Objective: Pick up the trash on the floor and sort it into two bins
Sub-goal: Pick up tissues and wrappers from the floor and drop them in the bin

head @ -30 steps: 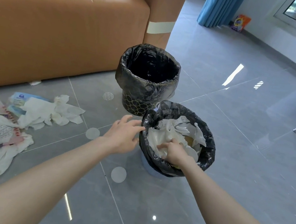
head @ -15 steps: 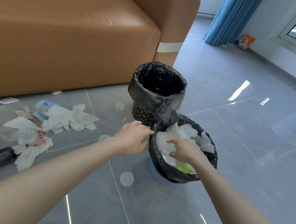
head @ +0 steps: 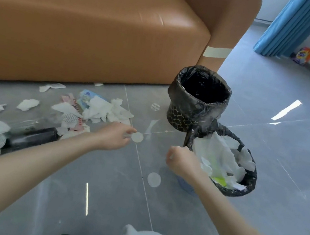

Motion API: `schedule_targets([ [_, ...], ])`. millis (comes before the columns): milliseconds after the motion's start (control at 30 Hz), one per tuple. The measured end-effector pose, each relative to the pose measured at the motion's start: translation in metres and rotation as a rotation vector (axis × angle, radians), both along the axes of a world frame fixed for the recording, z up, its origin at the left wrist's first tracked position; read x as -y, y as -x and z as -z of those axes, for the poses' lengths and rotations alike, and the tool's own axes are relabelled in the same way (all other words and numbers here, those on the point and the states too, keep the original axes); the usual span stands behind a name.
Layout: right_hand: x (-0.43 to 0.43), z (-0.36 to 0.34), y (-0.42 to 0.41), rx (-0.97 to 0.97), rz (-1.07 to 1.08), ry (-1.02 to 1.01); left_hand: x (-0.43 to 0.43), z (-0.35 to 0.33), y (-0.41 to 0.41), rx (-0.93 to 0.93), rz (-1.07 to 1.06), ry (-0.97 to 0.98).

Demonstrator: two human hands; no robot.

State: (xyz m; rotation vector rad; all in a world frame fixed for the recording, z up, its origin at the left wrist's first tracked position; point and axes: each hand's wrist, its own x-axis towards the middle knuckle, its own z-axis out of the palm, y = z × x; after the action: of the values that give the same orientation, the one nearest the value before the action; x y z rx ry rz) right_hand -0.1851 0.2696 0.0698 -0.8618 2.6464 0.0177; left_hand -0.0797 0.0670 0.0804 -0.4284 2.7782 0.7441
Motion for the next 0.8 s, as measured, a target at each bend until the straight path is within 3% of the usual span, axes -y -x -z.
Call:
schedule_targets([
  [200, 0.012, 0.092, -0.012, 0.240, 0.022, -0.101, 0.019, 0.051, -0.032, 0.067, -0.095, -0.050],
  [400, 0.015, 0.171, -0.014, 0.415, 0.107, -0.075, 0.037, 0.122, -0.050, 0.132, -0.238, -0.039],
  [667, 0.018, 0.211, 0.000, 0.206, 0.094, 0.001, 0.038, 0.189, -0.070, 0.354, -0.130, 0.146],
  [800, 0.021, 0.216, 0.015, 0.161, 0.115, -0.117, 0.033, 0.208, -0.079, 0.367, -0.108, 0.239],
])
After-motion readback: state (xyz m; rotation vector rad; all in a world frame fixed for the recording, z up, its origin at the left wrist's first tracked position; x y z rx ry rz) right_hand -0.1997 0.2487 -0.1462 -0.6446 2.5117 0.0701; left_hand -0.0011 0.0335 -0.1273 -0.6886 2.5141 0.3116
